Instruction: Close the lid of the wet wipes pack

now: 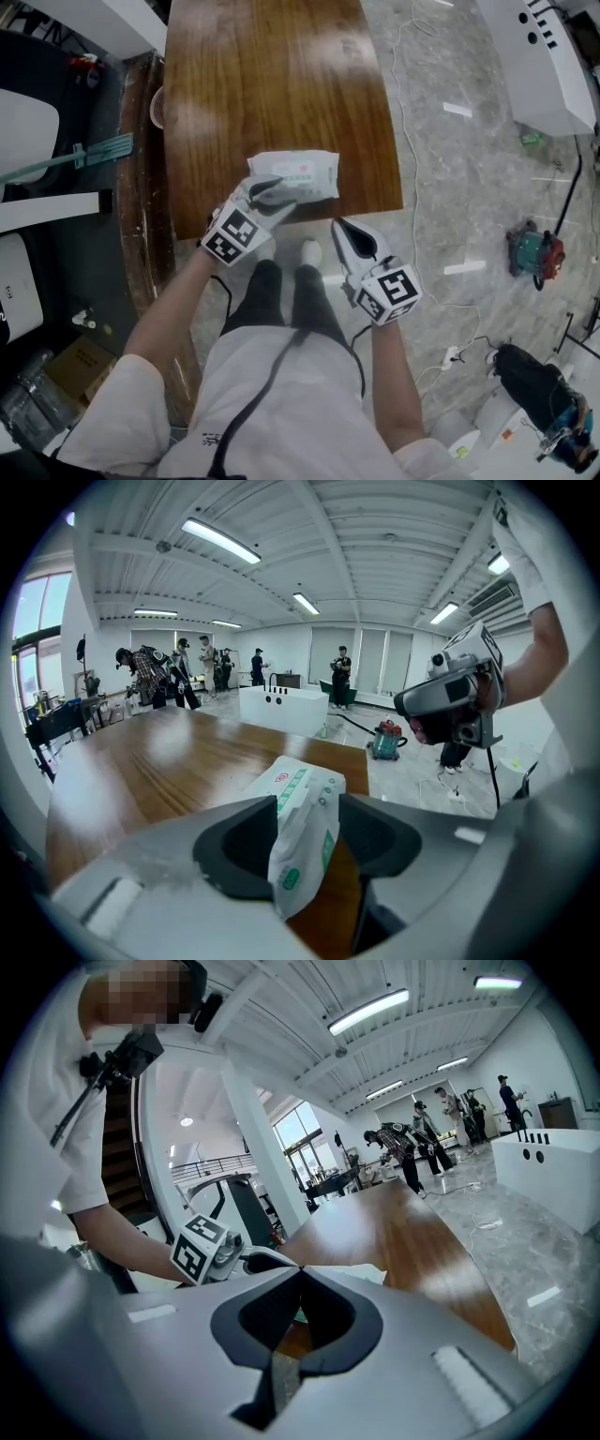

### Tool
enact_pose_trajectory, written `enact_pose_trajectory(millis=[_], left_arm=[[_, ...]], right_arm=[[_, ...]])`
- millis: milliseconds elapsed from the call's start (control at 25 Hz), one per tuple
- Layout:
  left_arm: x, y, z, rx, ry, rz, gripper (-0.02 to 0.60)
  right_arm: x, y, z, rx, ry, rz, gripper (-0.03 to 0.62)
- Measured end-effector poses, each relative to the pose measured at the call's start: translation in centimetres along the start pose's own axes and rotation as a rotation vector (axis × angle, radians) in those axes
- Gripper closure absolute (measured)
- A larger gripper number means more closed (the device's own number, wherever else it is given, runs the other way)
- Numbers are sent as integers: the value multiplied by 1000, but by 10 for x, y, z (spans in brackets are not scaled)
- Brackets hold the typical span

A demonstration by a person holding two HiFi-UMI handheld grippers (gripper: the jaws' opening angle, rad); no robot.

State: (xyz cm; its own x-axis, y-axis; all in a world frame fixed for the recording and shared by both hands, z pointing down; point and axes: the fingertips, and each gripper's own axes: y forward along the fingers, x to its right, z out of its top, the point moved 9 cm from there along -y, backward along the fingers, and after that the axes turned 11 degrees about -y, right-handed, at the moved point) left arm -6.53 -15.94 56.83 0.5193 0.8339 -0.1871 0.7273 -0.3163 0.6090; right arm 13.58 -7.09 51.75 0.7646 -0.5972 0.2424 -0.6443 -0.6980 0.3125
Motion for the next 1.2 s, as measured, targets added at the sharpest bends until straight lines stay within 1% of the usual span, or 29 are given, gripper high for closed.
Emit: enact_pose_trajectory(millis=[120, 280, 640, 960, 1200], left_arm=[[2, 3, -1, -12, 11, 5, 365], [5, 9, -9, -38, 3, 14, 365], [9, 19, -6, -82, 28, 25, 376], [10, 27, -7, -145, 42, 35, 380], [13, 32, -7, -199, 93, 51, 379]], right_arm=[[0, -1, 0, 1, 1, -1, 585], [1, -4, -2, 1, 2, -1, 585], [5, -8, -4, 1, 10, -7, 585], [9, -13, -5, 3, 16, -18, 585], [10, -17, -8, 5, 21, -24, 585]])
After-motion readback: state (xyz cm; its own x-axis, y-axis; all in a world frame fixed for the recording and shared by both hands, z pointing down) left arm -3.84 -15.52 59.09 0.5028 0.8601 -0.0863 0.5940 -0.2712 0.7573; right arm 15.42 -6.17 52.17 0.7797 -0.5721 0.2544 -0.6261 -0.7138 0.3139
